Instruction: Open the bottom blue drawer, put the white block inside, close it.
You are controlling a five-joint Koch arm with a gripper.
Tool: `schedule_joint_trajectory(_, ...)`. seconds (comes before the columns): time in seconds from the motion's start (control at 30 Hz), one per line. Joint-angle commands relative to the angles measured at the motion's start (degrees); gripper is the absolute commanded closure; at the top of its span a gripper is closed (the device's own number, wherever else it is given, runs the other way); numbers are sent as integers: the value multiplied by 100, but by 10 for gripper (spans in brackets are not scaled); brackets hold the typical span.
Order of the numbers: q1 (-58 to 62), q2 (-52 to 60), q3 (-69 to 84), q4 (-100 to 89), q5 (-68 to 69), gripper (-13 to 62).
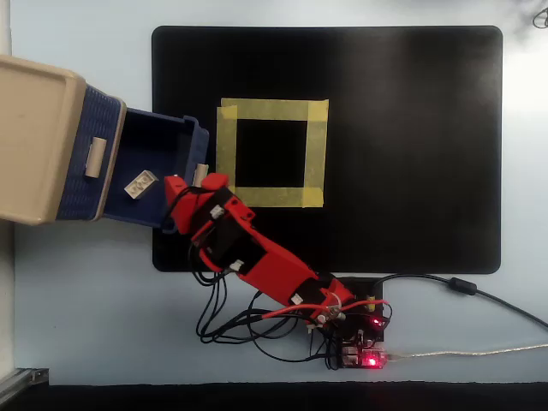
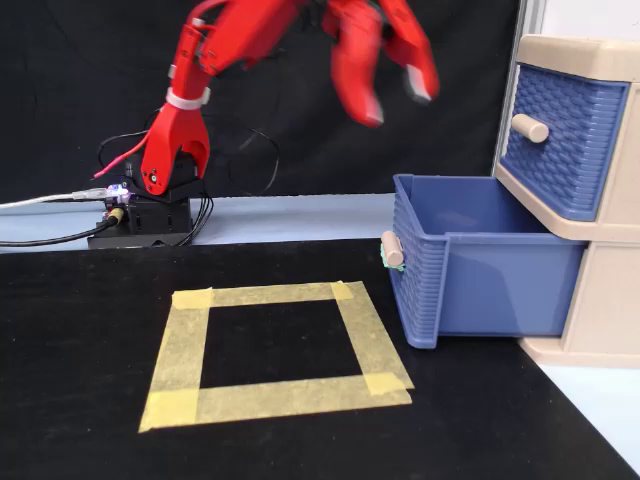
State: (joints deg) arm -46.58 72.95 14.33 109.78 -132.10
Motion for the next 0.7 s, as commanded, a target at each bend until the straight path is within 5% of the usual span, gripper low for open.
schedule_joint_trajectory(0.0, 519, 246, 308, 633, 176, 159)
schedule_joint_trajectory(0.3, -88, -606, 1951, -396, -510, 156)
schedule_joint_trajectory(0.67, -1178, -3050, -237, -3366, -1178, 149)
